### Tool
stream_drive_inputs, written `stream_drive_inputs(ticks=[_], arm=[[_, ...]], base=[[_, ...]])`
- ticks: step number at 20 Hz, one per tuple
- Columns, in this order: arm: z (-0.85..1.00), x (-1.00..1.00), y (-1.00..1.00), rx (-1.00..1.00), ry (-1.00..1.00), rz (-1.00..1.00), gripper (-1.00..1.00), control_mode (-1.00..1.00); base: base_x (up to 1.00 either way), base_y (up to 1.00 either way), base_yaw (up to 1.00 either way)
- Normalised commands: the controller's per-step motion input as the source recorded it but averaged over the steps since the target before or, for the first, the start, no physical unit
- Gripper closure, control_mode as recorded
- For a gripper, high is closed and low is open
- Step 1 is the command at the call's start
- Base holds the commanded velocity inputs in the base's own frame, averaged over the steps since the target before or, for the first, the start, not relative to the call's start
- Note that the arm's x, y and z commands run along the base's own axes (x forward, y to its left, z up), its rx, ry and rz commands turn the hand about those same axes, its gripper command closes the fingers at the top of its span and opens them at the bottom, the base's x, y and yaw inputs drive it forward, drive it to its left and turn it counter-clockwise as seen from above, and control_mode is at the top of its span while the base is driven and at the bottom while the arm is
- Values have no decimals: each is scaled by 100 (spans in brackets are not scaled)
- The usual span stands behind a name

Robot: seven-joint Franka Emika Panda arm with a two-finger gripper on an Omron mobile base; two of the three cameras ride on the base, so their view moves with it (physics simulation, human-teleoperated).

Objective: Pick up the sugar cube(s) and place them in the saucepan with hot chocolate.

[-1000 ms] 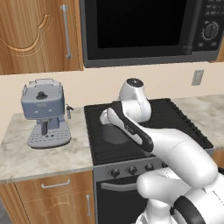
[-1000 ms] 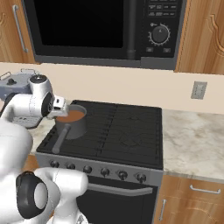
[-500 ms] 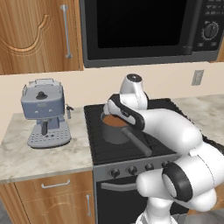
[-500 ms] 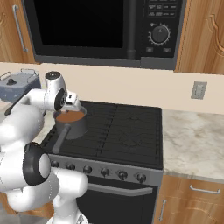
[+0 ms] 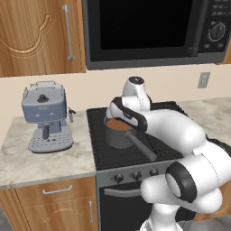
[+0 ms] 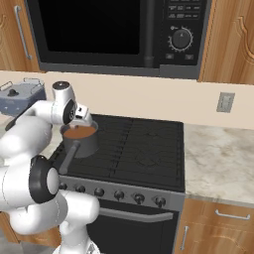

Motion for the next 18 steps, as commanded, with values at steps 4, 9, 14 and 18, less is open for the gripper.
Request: stream_drive_inputs(ticks=[4, 9, 14, 18], arm=[[-21, 0, 0, 0, 0, 0, 100, -100], [-10, 0, 0, 0, 0, 0, 100, -100], [-8, 0, 0, 0, 0, 0, 100, -100], [-9, 0, 0, 0, -1, 0, 100, -100]], base=[[0, 0, 0], [0, 0, 0], [0, 0, 0], [0, 0, 0]])
